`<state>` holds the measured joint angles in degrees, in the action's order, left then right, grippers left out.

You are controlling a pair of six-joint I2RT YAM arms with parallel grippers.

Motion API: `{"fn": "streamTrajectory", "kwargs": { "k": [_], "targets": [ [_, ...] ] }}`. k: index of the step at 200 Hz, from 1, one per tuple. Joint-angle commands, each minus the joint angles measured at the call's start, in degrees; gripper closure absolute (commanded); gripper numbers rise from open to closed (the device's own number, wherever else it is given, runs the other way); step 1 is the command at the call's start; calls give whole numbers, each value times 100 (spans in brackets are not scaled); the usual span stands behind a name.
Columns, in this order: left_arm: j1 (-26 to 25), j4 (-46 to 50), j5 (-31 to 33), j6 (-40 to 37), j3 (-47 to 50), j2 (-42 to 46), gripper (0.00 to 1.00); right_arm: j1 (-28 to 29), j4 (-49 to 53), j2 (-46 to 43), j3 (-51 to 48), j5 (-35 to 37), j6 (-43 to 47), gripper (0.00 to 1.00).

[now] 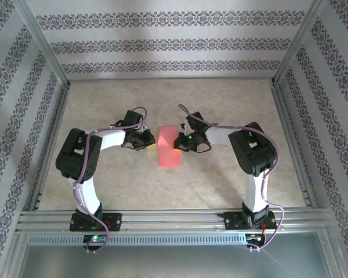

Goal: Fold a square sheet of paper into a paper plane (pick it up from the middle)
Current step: First fold the square sheet of paper in half at the center of the table.

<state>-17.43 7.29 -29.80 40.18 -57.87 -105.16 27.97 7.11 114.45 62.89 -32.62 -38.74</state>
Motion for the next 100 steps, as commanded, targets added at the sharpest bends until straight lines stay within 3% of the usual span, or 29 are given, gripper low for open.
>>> {"fn": "streamTrajectory", "kwargs": {
  "k": [1, 27, 100],
  "targets": [
    [-60, -676, -418, 179, 29, 323, 88, -63, 1227, 874, -470, 1496, 139, 93],
    [-263, -1299, -761, 427, -64, 93, 87, -63, 1231, 894, -445, 1505, 139, 93],
    [-280, -1372, -850, 603, -322, -694, 87, -63, 1211, 912, -496, 1487, 130, 93]
  ]
}}
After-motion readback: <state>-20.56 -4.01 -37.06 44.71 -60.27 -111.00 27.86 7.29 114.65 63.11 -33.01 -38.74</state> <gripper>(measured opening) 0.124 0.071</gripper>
